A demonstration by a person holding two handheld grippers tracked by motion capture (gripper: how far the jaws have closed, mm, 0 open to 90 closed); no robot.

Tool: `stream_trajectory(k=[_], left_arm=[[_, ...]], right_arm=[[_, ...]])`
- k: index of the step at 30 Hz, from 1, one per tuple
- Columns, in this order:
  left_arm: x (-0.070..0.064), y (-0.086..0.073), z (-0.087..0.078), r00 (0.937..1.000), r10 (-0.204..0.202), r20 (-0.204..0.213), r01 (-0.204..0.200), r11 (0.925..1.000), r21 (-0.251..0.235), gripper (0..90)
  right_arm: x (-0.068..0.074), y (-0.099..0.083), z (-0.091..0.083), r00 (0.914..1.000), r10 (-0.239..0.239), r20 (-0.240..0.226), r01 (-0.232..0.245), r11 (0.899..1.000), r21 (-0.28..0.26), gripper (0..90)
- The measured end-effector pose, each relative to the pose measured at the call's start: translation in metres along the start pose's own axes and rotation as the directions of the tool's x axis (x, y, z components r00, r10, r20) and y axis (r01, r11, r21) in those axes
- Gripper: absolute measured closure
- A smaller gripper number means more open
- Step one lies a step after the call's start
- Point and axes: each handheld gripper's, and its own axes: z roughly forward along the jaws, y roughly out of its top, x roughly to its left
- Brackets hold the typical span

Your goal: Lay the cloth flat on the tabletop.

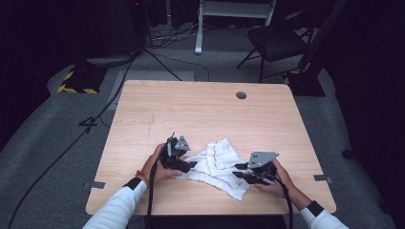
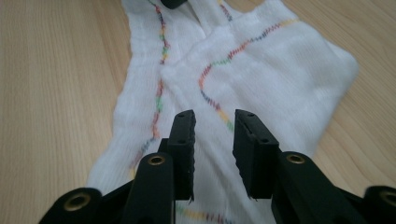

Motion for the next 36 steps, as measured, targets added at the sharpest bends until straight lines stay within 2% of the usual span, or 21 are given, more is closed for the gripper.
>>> stream_trajectory(k=[5, 7, 9, 11, 12, 13, 16, 17, 18, 21, 22, 23, 25, 31, 36], left_arm=[[0.004, 0.009, 0.008, 0.9989, 0.036, 0.031, -0.036, 0.9993, -0.012, 31.7], [0.005, 0.012, 0.013, 0.9983, 0.041, 0.041, -0.041, 0.9992, 0.002, 34.8], [0.006, 0.011, 0.017, 0.9955, 0.068, 0.067, -0.070, 0.9973, 0.024, 40.8], [0.006, 0.010, 0.017, 0.9964, 0.059, 0.061, -0.061, 0.9975, 0.035, 43.7], [0.006, 0.010, 0.017, 0.9964, 0.059, 0.061, -0.061, 0.9975, 0.035, 47.5], [0.007, 0.009, 0.016, 0.9949, 0.075, 0.067, -0.077, 0.9965, 0.030, 53.6], [0.005, 0.007, 0.016, 0.9915, 0.110, 0.071, -0.113, 0.9926, 0.045, 66.2], [0.005, 0.007, 0.016, 0.9915, 0.110, 0.071, -0.113, 0.9926, 0.045, 69.4], [0.005, 0.005, 0.017, 0.9909, 0.112, 0.074, -0.116, 0.9920, 0.050, 72.6], [0.004, 0.005, 0.017, 0.9893, 0.122, 0.080, -0.126, 0.9909, 0.047, 78.9], [0.004, 0.005, 0.017, 0.9893, 0.122, 0.080, -0.126, 0.9909, 0.047, 80.0], [0.004, 0.005, 0.016, 0.9884, 0.128, 0.082, -0.132, 0.9901, 0.048, 80.8], [0.004, 0.005, 0.016, 0.9882, 0.129, 0.083, -0.133, 0.9902, 0.044, 81.3], [0.004, 0.003, 0.012, 0.9894, 0.126, 0.072, -0.128, 0.9916, 0.020, 81.5], [0.005, 0.001, 0.009, 0.9900, 0.126, 0.063, -0.128, 0.9916, 0.019, 81.6]], right_arm=[[-0.001, 0.013, 0.019, 0.9998, -0.010, -0.016, 0.010, 1.000, 0.010, 61.7], [0.000, 0.020, 0.031, 0.9994, -0.016, -0.032, 0.016, 1.000, 0.016, 58.6], [0.001, 0.024, 0.039, 0.9992, -0.022, -0.033, 0.023, 0.999, 0.027, 56.0], [0.003, 0.027, 0.046, 0.9988, -0.026, -0.041, 0.027, 0.999, 0.032, 55.5], [0.003, 0.027, 0.046, 0.9988, -0.026, -0.041, 0.027, 0.999, 0.032, 55.5], [0.003, 0.028, 0.053, 0.9987, -0.025, -0.045, 0.028, 0.999, 0.046, 55.7], [0.003, 0.027, 0.058, 0.9985, -0.032, -0.044, 0.035, 0.997, 0.064, 59.2], [0.003, 0.027, 0.058, 0.9985, -0.032, -0.044, 0.035, 0.997, 0.064, 59.2], [0.003, 0.026, 0.057, 0.9988, -0.029, -0.038, 0.032, 0.997, 0.073, 66.3], [0.002, 0.024, 0.055, 0.9986, -0.041, -0.033, 0.043, 0.996, 0.075, 79.1], [0.002, 0.024, 0.055, 0.9986, -0.041, -0.033, 0.043, 0.996, 0.075, 79.1], [0.002, 0.024, 0.053, 0.9982, -0.053, -0.028, 0.055, 0.996, 0.076, 84.0], [0.002, 0.024, 0.051, 0.9982, -0.055, -0.025, 0.057, 0.995, 0.078, 84.7], [-0.005, 0.025, 0.031, 0.9994, -0.032, 0.011, 0.032, 0.999, 0.030, 87.0], [-0.016, 0.021, 0.013, 0.9968, -0.016, 0.078, 0.015, 1.000, 0.005, 87.4]])
